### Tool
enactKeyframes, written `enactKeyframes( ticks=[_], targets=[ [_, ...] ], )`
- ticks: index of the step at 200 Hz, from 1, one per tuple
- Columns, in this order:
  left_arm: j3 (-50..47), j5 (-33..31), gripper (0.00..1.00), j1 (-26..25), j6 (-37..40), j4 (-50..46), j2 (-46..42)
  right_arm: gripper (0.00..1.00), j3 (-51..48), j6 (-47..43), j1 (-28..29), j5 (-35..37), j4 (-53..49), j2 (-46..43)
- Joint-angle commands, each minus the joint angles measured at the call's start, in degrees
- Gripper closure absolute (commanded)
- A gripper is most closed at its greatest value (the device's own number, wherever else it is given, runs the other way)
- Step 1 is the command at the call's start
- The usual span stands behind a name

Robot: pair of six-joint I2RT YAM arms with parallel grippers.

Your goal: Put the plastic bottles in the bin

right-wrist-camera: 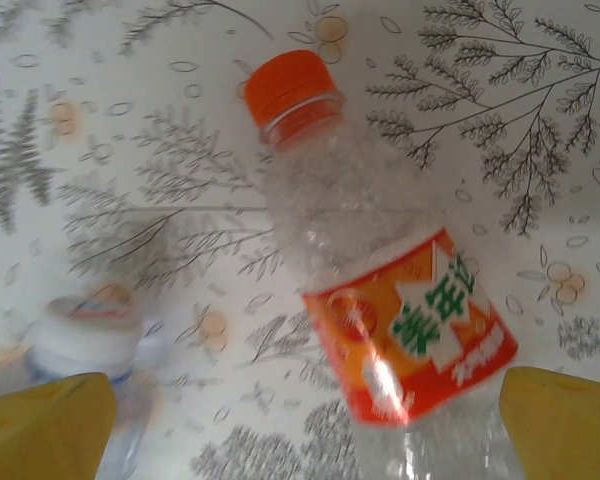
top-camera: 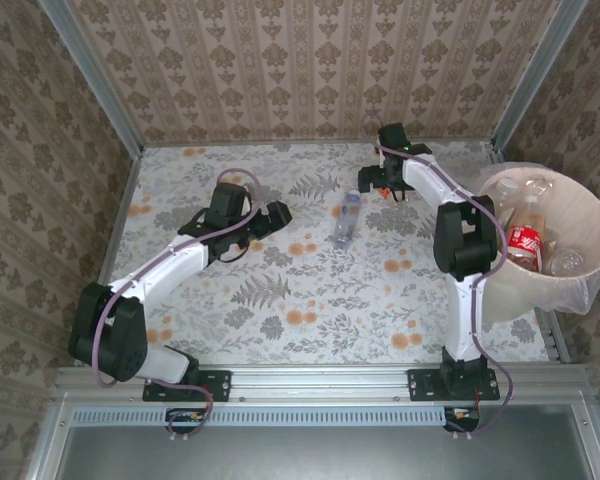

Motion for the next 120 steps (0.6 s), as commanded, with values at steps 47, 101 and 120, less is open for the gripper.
enactKeyframes(
  ticks=[47,101,120],
  targets=[
    [-0.9,-1.5,0.0,0.8,1.1,0.9,-2.8,0.02,19.3,-1.7,0.0,6.3,-13.6,15.0],
    [-2.4,-1.5,0.0,0.8,1.2,1.1,-5.0,0.29,17.0,0.5,0.0,4.3,-12.7,13.8],
    [-3.0,-1.4,0.0,0.8,1.3,1.2,-5.3,0.35,11.6,0.9,0.0,3.7,-9.2,9.7]
  ],
)
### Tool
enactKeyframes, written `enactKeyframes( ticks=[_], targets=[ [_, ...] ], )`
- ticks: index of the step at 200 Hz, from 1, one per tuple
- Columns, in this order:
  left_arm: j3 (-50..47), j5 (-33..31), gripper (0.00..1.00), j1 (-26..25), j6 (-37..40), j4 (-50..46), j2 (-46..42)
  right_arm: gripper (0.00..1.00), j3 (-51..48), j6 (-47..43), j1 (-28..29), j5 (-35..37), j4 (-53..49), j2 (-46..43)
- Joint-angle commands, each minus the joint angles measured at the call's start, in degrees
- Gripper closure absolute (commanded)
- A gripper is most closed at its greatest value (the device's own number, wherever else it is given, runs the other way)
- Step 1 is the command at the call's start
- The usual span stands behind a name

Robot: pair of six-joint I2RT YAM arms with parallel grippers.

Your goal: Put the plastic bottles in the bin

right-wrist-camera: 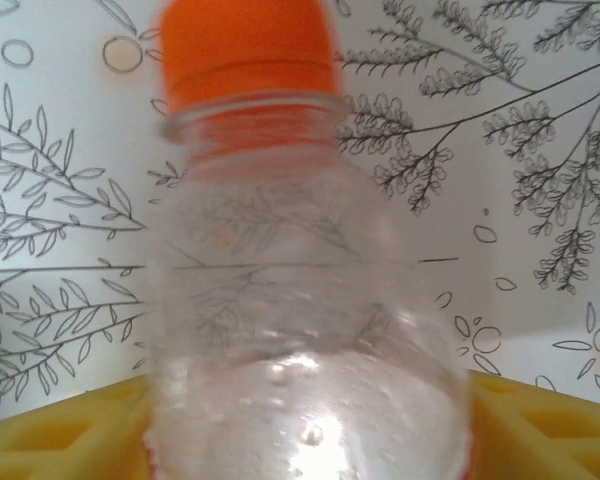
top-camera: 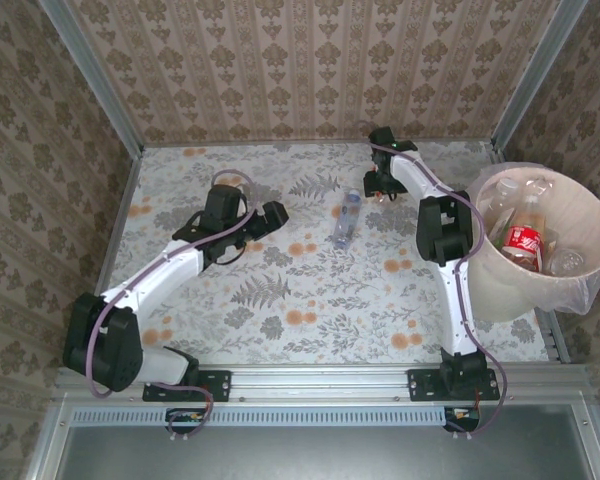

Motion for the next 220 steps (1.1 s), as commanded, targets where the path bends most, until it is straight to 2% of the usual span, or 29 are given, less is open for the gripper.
enactKeyframes(
  ticks=[1,27,97,165,220],
  targets=[
    [-1.2,-0.7,0.0,0.5,1.3,0.9,-1.8,0.36,-5.1,1.2,0.0,-0.6,1.4,-5.4],
    [-1.2,-0.4,0.0,0.5,1.4,1.1,-1.4,0.42,-12.6,1.4,0.0,-0.8,5.7,-11.4],
    [-1.1,1.2,0.0,0.4,0.3,3.5,1.4,0.51,-32.0,0.5,1.6,-1.9,18.2,-30.6],
    [1.2,5.1,0.0,0.3,-0.7,7.1,5.8,0.54,-39.0,2.9,5.5,-1.3,22.1,-45.4],
    [6.3,6.0,0.0,-2.9,2.1,6.1,10.1,0.55,-41.4,5.5,5.8,-2.5,20.1,-57.5]
  ],
)
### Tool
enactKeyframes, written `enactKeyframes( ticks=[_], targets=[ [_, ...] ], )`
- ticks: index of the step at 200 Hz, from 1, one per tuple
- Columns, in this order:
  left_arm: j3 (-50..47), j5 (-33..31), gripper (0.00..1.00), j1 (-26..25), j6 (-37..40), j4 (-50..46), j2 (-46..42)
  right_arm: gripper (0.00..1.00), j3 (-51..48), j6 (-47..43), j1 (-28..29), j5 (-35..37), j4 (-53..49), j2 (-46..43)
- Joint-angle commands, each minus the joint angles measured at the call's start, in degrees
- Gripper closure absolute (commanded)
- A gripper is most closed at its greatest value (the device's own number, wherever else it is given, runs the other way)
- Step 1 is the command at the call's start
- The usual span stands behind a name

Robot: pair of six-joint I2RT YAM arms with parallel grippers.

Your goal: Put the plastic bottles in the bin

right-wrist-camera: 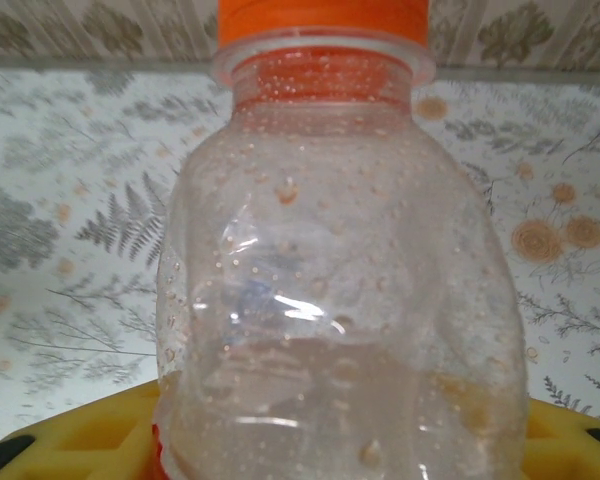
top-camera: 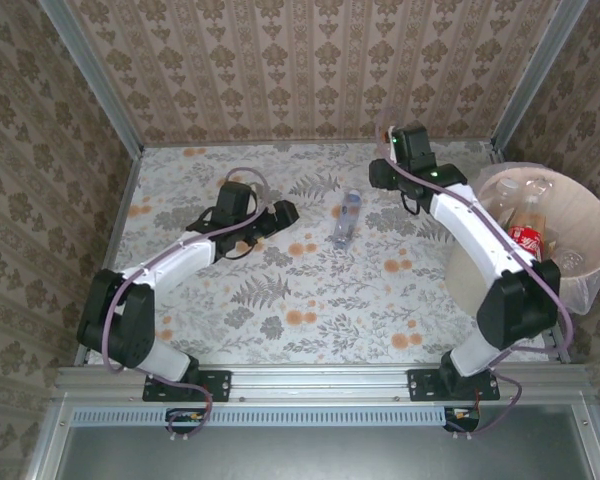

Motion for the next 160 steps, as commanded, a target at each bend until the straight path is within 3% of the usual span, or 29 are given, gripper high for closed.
enactKeyframes(
  ticks=[1,72,160],
  targets=[
    [3.7,1.1,0.0,-1.7,2.0,0.3,1.7,0.55,-1.2,1.8,-0.2,-0.5,-0.4,-5.8],
    [14.5,-2.3,0.0,-7.1,7.0,-7.3,8.9,0.53,0.0,-1.5,-2.2,4.6,-8.2,-17.0],
    [22.6,-1.2,0.0,-9.8,11.1,-13.6,14.3,0.53,5.4,-4.2,-21.6,6.8,-20.5,-25.8]
  ],
)
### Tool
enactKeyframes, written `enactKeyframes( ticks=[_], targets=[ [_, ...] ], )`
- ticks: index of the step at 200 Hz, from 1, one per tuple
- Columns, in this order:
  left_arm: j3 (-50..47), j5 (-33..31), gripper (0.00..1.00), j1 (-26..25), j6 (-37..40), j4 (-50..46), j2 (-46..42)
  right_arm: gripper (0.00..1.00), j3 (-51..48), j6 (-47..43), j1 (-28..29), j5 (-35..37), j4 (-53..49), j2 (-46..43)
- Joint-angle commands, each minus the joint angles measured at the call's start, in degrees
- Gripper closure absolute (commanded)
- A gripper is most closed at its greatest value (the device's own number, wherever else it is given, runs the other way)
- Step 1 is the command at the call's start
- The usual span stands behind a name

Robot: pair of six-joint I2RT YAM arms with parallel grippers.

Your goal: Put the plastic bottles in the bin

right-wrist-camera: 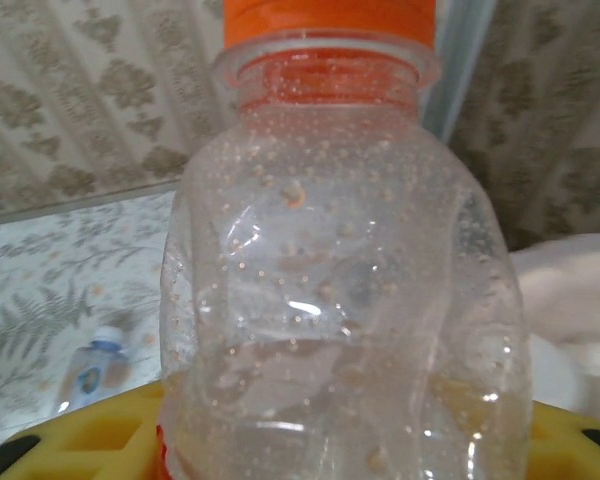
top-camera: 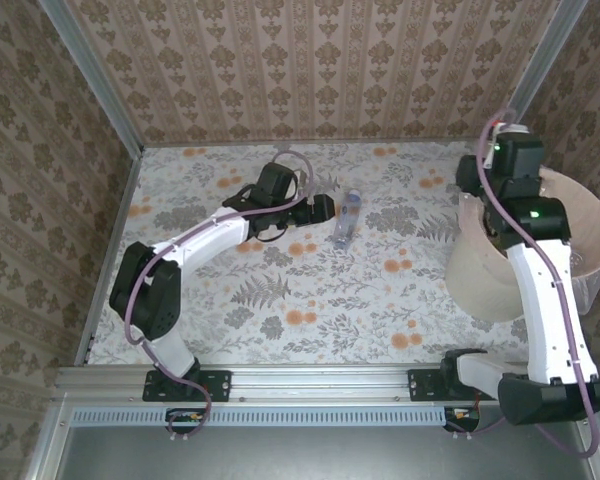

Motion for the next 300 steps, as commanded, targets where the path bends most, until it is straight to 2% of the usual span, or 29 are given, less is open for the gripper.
enactKeyframes(
  ticks=[1,33,62,94,146,187,194,210,234,267,300],
  targets=[
    [3.4,0.6,0.0,-0.8,2.7,-3.6,1.7,0.53,4.4,-1.9,-4.1,1.6,-5.0,-1.8],
    [7.3,0.7,0.0,-2.1,4.6,-7.3,4.6,0.53,8.5,-2.1,-10.0,7.2,-11.6,-0.7],
    [9.4,0.4,0.0,-2.7,4.7,-8.6,6.1,0.53,10.5,-1.0,-11.7,9.1,-16.2,-0.6],
    [10.8,0.1,0.0,-2.9,4.9,-10.0,6.8,0.51,11.8,-2.0,-13.7,17.1,-22.5,0.8],
    [12.4,-1.1,0.0,-3.0,5.4,-12.7,7.4,0.5,8.7,-4.6,-25.1,14.3,-22.9,1.5],
    [13.2,-1.2,0.0,-3.2,5.3,-13.3,7.9,0.47,6.8,-6.3,-29.0,11.7,-23.6,2.9],
    [13.2,-1.3,0.0,-3.2,5.4,-13.4,8.0,0.44,6.4,-6.7,-29.2,11.6,-23.5,3.2],
    [13.1,-2.1,0.0,-3.3,5.6,-13.6,8.1,0.28,5.7,-7.4,-29.2,11.0,-23.3,4.2],
    [13.0,-4.0,0.0,-3.6,6.4,-14.1,8.0,0.14,6.1,-6.7,-29.2,11.3,-24.2,5.2],
    [12.5,-3.6,0.0,-3.7,6.9,-13.3,7.8,0.08,6.8,-5.3,-29.1,11.3,-23.0,3.7],
    [12.6,-1.8,0.0,-4.2,7.5,-12.1,9.1,0.0,6.3,-2.6,-27.9,7.9,-19.7,0.7]
  ],
)
